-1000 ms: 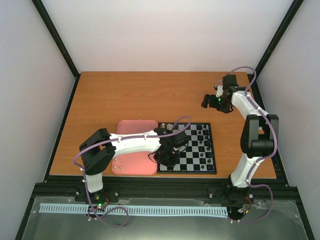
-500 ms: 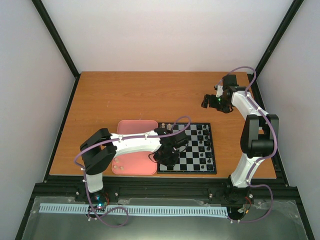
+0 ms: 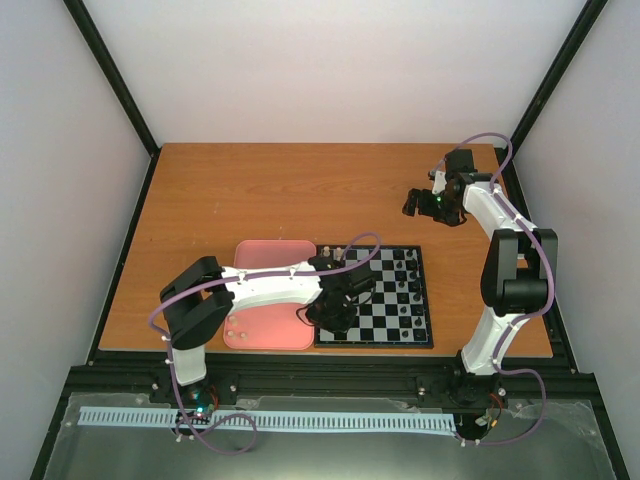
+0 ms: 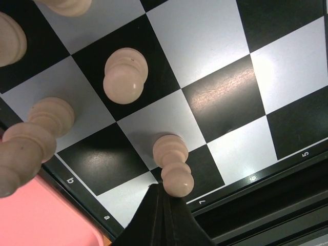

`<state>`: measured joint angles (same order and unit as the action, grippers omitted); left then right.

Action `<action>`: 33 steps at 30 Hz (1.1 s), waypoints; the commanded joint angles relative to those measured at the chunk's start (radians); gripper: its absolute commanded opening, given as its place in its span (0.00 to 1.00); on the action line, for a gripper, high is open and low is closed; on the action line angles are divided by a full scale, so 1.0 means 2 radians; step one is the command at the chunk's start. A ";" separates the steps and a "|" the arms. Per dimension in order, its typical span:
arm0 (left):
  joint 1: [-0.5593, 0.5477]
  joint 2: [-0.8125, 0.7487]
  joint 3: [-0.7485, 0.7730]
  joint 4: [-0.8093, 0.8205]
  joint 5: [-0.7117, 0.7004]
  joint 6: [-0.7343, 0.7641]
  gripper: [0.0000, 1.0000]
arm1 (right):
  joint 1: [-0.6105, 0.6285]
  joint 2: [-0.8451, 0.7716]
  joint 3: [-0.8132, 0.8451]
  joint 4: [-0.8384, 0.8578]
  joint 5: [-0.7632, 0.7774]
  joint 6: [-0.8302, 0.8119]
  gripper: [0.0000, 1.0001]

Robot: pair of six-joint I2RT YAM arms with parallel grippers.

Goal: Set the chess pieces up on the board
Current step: Adjust the chess piece on the chessboard.

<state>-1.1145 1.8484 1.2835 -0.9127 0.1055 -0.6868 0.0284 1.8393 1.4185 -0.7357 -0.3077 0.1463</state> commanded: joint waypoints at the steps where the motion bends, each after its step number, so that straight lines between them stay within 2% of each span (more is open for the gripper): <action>1: 0.003 -0.018 0.005 0.002 0.004 -0.005 0.01 | 0.000 -0.017 -0.004 0.007 -0.002 0.003 1.00; 5: 0.003 -0.052 0.003 -0.012 0.001 -0.002 0.02 | 0.001 -0.043 -0.011 0.009 -0.003 0.011 1.00; 10: 0.006 -0.107 0.024 -0.057 -0.034 -0.011 0.07 | 0.005 -0.080 -0.019 0.011 -0.017 0.023 1.00; 12: 0.023 -0.127 0.028 -0.070 -0.033 -0.020 0.08 | 0.010 -0.094 -0.020 0.006 -0.031 0.031 1.00; 15: 0.072 -0.159 0.014 -0.070 -0.018 -0.023 0.09 | 0.028 -0.132 -0.021 -0.010 -0.029 0.032 0.94; 18: 0.140 -0.196 -0.023 -0.065 -0.011 -0.015 0.09 | 0.053 -0.178 -0.045 -0.023 -0.037 0.049 0.83; 19: 0.171 -0.211 -0.038 -0.060 0.001 -0.014 0.09 | 0.059 -0.198 -0.056 -0.027 -0.039 0.057 0.75; 22: 0.283 -0.250 -0.081 -0.040 0.036 -0.004 0.14 | 0.102 -0.257 -0.091 -0.044 -0.025 0.084 0.49; 25: 0.353 -0.273 -0.101 -0.040 0.023 0.004 0.21 | 0.158 -0.308 -0.121 -0.067 -0.005 0.107 0.06; 26: 0.372 -0.278 -0.109 -0.040 0.019 0.001 0.22 | 0.174 -0.321 -0.133 -0.073 -0.004 0.115 0.03; 30: 0.428 -0.299 -0.173 -0.008 0.046 -0.028 0.23 | 0.245 -0.358 -0.191 -0.070 -0.018 0.158 0.03; 33: 0.438 -0.323 -0.221 0.015 0.066 -0.052 0.24 | 0.308 -0.373 -0.238 -0.045 -0.013 0.195 0.03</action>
<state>-0.2672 1.2560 0.9306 -0.9424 0.1661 -0.7231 0.5194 1.1210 1.0431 -0.8402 -0.3477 0.4122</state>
